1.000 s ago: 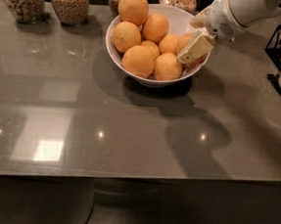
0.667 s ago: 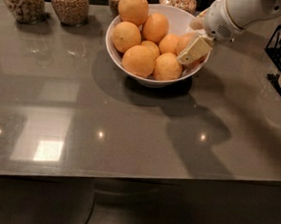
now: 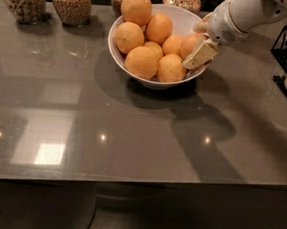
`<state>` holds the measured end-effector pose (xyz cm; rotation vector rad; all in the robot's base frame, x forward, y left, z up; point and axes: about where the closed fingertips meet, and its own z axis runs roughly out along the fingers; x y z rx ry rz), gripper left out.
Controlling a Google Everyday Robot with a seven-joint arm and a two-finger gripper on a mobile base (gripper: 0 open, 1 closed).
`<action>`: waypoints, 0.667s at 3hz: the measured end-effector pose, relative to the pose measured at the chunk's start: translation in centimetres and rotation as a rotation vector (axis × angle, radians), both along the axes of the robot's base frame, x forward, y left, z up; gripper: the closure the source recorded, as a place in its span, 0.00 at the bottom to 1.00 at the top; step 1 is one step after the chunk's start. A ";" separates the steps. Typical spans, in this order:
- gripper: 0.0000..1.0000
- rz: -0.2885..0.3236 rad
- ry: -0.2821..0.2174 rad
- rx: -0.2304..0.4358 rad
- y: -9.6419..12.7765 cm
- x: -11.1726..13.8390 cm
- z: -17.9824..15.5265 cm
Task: Pick orange from white bowl
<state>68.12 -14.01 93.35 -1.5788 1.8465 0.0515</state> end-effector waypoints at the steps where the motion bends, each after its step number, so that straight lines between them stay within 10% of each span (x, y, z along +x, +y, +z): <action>1: 0.30 0.025 0.011 -0.032 -0.1 0.3 -1.0; 2: 0.36 0.038 0.014 -0.060 -0.4 0.8 -2.0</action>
Offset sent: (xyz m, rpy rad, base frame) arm 0.0135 -0.0109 -0.0264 -0.0935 0.0110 0.0482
